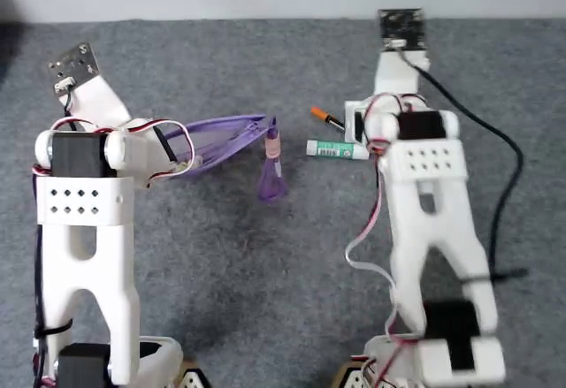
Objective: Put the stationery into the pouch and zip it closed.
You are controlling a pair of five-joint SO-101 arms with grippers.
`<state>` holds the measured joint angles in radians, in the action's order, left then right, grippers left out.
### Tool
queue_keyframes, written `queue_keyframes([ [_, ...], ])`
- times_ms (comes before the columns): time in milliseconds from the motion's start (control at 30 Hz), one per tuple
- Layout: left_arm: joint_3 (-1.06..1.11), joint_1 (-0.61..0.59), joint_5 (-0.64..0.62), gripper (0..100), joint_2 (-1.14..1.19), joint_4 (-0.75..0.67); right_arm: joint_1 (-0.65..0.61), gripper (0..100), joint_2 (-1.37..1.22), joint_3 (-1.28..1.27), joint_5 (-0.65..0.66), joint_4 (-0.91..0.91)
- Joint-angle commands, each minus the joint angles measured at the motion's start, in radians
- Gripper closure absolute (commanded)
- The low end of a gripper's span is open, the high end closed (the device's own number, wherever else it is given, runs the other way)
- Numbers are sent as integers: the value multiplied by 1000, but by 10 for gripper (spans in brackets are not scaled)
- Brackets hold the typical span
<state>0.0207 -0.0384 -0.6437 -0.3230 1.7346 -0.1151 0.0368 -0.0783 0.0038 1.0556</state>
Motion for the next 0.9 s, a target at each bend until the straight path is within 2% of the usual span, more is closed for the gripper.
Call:
queue_keyframes([
  [0,-5,-9,-8,989,-3,8,8,812,-107,121,80,7],
  [100,-5,-5,-8,989,0,-6,-5,734,-202,172,167,7],
  [167,-4,-5,-8,989,3,-14,-22,716,-259,210,219,7],
  [400,-1,-6,-8,989,5,-18,-79,716,-472,365,348,5],
  [700,-1,-9,-8,989,5,-18,-127,718,-748,531,436,5],
  [767,-1,-11,-8,989,5,-18,-120,744,-796,552,436,7],
  [867,-1,-11,-8,989,5,-18,-104,877,-822,557,436,7],
])
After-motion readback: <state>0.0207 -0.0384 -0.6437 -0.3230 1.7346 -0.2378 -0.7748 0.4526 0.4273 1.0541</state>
